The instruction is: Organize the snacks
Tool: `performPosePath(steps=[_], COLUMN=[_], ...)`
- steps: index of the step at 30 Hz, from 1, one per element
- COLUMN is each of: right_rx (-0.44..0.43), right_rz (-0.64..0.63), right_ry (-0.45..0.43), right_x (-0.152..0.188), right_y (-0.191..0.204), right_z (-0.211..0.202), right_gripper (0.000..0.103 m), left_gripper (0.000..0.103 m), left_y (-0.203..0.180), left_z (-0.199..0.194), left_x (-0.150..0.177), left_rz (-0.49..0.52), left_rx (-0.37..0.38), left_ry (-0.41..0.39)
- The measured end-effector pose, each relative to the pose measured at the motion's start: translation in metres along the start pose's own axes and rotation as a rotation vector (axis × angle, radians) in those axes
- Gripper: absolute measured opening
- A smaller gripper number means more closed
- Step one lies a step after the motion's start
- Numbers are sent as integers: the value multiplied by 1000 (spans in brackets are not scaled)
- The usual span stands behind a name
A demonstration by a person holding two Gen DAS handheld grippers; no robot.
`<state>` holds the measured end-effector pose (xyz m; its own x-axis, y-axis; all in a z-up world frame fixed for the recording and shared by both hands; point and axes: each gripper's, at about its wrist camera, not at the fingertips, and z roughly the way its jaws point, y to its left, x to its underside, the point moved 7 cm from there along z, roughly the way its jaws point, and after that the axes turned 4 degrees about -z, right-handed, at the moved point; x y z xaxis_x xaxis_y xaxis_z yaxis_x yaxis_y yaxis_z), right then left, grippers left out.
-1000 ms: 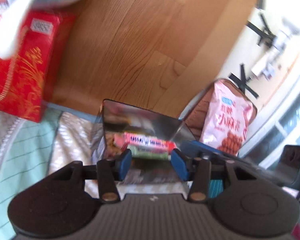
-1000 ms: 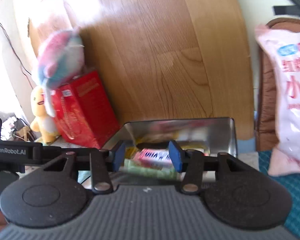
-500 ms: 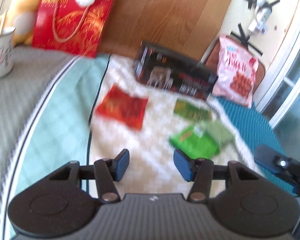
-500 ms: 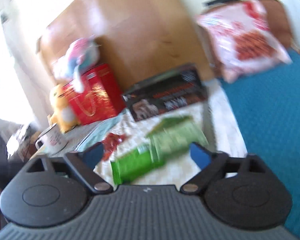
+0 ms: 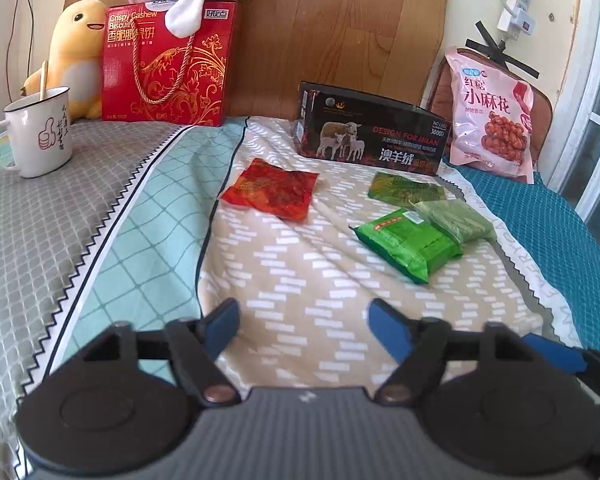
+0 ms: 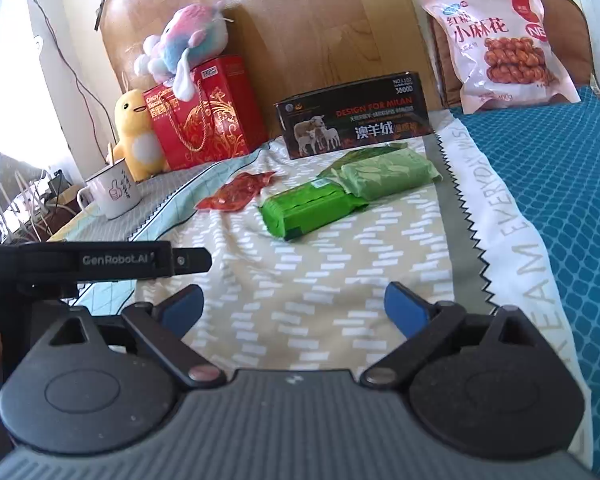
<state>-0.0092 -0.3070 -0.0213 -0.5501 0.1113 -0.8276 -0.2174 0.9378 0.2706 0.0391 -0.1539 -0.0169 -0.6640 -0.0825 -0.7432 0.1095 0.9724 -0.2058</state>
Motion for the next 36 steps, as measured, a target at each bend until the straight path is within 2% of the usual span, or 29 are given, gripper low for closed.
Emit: performPosePath(steps=[3, 5, 8, 13, 20, 29, 31, 33, 36], right_rx=[1, -2, -9, -16, -19, -18, -18, -9, -5], right_rz=[20, 22, 23, 26, 2, -43, -62, -83, -89], right_ry=[-14, -17, -16, -19, -20, -6, 1, 5, 3], right_x=[1, 3, 3, 3, 4, 3, 2, 0, -8], right_y=[0, -1, 1, 0, 1, 4, 5, 5, 2], right_z=[-2, -3, -4, -4, -4, -3, -2, 0, 2], right_gripper=[100, 101, 103, 103, 103, 103, 100, 89, 80], left_gripper=[93, 103, 103, 103, 103, 103, 103, 103, 103], left_y=[-1, -2, 4, 12, 12, 14, 17, 19, 24], left_z=[1, 1, 4, 6, 11, 14, 13, 11, 5], left_x=[2, 4, 4, 1, 2, 1, 0, -1, -3], left_rz=[14, 26, 18, 10, 54, 87, 83, 72, 13], left_rx=[-6, -13, -54, -81, -131, -141, -123, -96, -63], left_ry=[5, 9, 20, 23, 31, 39, 39, 36, 23])
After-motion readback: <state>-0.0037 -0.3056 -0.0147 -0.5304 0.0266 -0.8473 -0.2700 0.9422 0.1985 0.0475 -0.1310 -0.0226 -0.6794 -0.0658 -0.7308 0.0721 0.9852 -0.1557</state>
